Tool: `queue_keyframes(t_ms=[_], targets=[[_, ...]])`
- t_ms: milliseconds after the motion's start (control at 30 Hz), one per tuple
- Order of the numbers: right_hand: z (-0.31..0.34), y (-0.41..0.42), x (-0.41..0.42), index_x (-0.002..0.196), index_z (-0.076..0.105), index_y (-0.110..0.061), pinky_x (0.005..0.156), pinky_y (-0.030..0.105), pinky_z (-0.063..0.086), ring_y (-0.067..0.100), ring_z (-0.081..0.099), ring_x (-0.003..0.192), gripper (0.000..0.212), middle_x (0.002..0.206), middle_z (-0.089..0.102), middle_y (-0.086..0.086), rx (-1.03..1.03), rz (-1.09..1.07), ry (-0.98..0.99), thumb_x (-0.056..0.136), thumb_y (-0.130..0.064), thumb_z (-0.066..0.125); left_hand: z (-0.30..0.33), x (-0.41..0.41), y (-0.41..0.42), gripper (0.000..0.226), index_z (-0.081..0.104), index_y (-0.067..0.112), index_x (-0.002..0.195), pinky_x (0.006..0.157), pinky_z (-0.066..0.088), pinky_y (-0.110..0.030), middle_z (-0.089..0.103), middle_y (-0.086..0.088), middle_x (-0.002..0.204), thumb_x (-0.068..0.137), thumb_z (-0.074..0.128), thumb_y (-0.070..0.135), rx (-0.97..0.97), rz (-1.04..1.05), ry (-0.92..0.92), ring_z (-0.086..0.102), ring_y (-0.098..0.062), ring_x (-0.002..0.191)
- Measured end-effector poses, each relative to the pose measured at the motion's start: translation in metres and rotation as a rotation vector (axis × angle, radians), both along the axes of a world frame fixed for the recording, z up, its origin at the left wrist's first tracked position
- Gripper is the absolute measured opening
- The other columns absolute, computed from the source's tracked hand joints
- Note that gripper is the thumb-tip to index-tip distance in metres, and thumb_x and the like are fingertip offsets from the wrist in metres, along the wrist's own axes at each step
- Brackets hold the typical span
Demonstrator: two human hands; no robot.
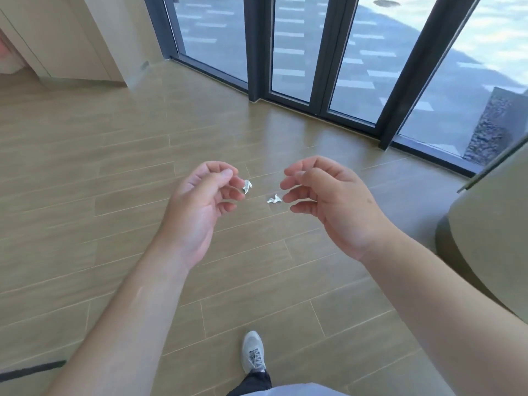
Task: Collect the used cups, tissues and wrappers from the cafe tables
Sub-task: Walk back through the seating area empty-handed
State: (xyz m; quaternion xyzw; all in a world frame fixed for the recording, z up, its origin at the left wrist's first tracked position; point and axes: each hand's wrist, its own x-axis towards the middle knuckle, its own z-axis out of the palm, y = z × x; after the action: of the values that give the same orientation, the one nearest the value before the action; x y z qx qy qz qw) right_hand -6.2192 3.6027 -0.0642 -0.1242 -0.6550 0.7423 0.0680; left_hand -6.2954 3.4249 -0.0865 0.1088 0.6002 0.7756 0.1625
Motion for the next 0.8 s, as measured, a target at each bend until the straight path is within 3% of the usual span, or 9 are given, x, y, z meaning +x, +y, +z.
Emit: queue_keyframes(t_ms=[433, 600, 800], targets=[[-0.008, 0.058, -0.197, 0.082, 0.070, -0.023, 0.072, 0.032, 0.050, 0.015, 0.067, 0.075, 0.014, 0.085, 0.072, 0.001, -0.014, -0.091, -0.003, 0.077, -0.023, 0.057, -0.003, -0.218, 0.067, 0.007, 0.062, 0.018, 0.086, 0.061, 0.047, -0.021, 0.071, 0.003, 0.077, 0.083, 0.057, 0.021, -0.008, -0.090, 0.008, 0.063, -0.012, 0.067], [-0.038, 0.112, -0.266, 0.075, 0.074, -0.030, 0.073, 0.033, 0.051, 0.015, 0.067, 0.075, 0.018, 0.084, 0.072, 0.000, -0.053, -0.117, -0.025, 0.078, -0.024, 0.057, -0.027, -0.296, 0.122, 0.007, 0.061, 0.018, 0.086, 0.062, 0.046, -0.023, 0.071, 0.004, 0.076, 0.084, 0.056, 0.020, -0.025, -0.093, -0.004, 0.063, -0.012, 0.067], [-0.081, 0.195, -0.388, 0.080, 0.072, -0.023, 0.070, 0.031, 0.051, 0.016, 0.066, 0.076, 0.015, 0.084, 0.072, 0.001, -0.118, -0.133, -0.084, 0.079, -0.022, 0.057, -0.066, -0.408, 0.202, 0.007, 0.061, 0.017, 0.087, 0.061, 0.047, -0.022, 0.070, 0.005, 0.074, 0.083, 0.056, 0.021, -0.102, -0.050, -0.041, 0.063, -0.013, 0.066]])
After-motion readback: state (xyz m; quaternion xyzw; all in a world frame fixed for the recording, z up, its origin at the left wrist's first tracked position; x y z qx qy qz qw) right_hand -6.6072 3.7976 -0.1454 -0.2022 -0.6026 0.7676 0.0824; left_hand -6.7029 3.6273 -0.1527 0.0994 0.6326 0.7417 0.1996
